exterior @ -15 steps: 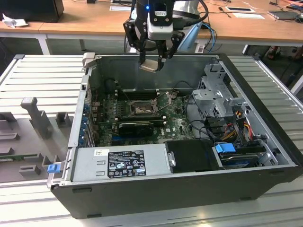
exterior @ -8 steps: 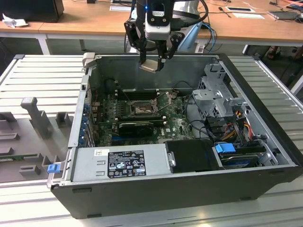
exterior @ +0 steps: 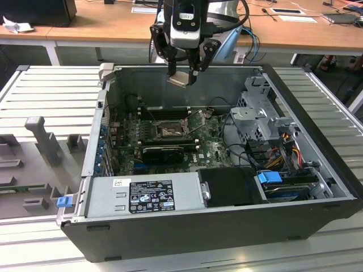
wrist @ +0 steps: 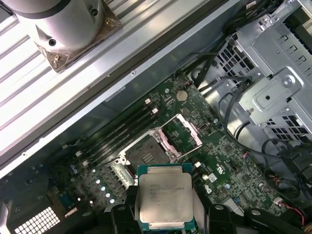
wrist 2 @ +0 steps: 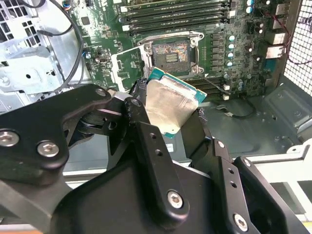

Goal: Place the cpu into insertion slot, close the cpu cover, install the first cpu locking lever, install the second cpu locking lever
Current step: 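Place the cpu into insertion slot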

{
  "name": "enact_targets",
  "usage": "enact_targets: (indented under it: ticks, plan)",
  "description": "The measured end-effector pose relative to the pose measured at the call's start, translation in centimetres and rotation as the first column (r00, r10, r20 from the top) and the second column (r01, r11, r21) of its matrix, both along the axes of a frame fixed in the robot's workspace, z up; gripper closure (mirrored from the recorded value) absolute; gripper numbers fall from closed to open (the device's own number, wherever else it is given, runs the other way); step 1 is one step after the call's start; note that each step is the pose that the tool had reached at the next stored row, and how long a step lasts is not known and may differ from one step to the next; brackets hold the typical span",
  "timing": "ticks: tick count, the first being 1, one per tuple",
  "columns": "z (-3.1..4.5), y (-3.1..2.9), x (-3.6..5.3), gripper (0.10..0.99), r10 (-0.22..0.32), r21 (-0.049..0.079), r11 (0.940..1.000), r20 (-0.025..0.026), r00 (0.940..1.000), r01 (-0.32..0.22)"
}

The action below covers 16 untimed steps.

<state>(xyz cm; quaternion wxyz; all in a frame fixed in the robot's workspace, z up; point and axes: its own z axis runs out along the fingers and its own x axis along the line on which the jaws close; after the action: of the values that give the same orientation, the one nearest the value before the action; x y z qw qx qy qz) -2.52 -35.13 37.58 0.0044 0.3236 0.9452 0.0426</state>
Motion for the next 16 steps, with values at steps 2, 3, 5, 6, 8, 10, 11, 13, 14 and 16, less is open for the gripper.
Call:
enact_targets:
  ticks: [2,3,5,6,8,10,11,13,14,16]
  plan:
    - [-0.03,0.0,0.0,0.557,-0.013,0.0,0.9999,0.0,0.9999,0.013]
    - [-0.04,0.0,0.0,0.557,-0.027,0.0,0.9996,-0.0001,0.9996,0.027]
    - [-0.06,0.0,0.0,0.557,-0.057,0.0,0.9984,-0.0001,0.9984,0.057]
    - [-0.07,0.0,0.0,0.557,-0.072,0.0,0.9974,-0.0001,0.9974,0.072]
    - [-0.1,0.0,0.0,0.557,-0.103,-0.001,0.9947,0.0,0.9947,0.103]
    - [-0.12,0.0,0.0,0.557,-0.129,-0.001,0.9916,0.0,0.9916,0.129]
    - [-0.14,0.0,0.0,0.557,-0.141,-0.001,0.9899,0.0,0.9899,0.141]
    - [-0.18,0.0,0.0,0.557,-0.176,-0.001,0.9843,0.0,0.9843,0.176]
    - [-0.21,0.0,0.0,0.557,-0.197,-0.001,0.9805,0.0,0.9805,0.197]
    - [-0.24,0.0,-0.01,0.557,-0.222,-0.001,0.975,0.0,0.975,0.222]
